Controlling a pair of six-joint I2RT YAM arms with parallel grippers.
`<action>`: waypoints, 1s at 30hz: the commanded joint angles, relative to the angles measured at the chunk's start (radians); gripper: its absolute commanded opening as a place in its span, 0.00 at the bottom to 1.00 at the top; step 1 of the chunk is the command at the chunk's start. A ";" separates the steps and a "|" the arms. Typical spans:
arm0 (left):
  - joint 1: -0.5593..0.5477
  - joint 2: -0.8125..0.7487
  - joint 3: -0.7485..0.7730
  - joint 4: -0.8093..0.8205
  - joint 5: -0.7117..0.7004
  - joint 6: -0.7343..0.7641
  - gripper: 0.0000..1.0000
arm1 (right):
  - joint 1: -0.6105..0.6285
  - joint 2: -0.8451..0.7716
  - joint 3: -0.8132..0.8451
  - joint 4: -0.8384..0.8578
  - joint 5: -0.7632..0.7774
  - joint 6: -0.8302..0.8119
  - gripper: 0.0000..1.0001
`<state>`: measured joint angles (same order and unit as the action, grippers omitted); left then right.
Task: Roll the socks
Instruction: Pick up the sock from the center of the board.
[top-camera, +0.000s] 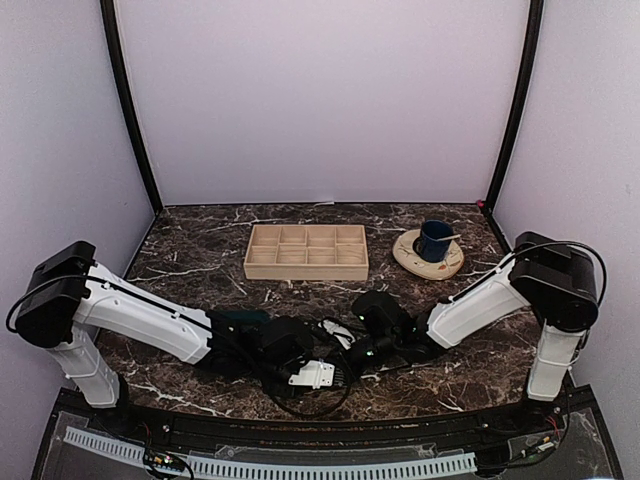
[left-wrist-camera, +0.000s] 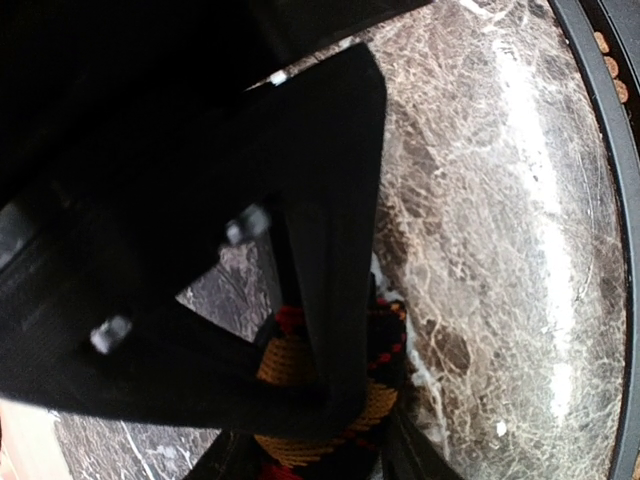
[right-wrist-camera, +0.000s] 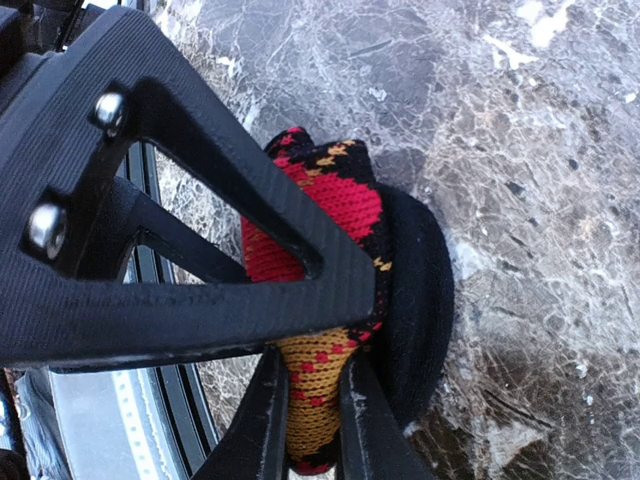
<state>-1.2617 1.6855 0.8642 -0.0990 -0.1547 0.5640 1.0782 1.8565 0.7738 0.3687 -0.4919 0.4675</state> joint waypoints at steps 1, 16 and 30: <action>-0.005 0.043 0.027 -0.057 0.011 0.011 0.43 | 0.003 0.064 -0.028 -0.179 0.023 -0.012 0.01; -0.005 0.180 0.128 -0.198 0.046 -0.012 0.14 | 0.002 0.069 -0.036 -0.160 -0.027 0.005 0.05; 0.037 0.177 0.142 -0.214 0.106 -0.080 0.00 | -0.001 -0.039 -0.136 -0.111 0.027 0.046 0.33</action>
<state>-1.2610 1.7824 1.0298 -0.2871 -0.1207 0.5873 1.0492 1.8297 0.7132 0.4076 -0.5331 0.4736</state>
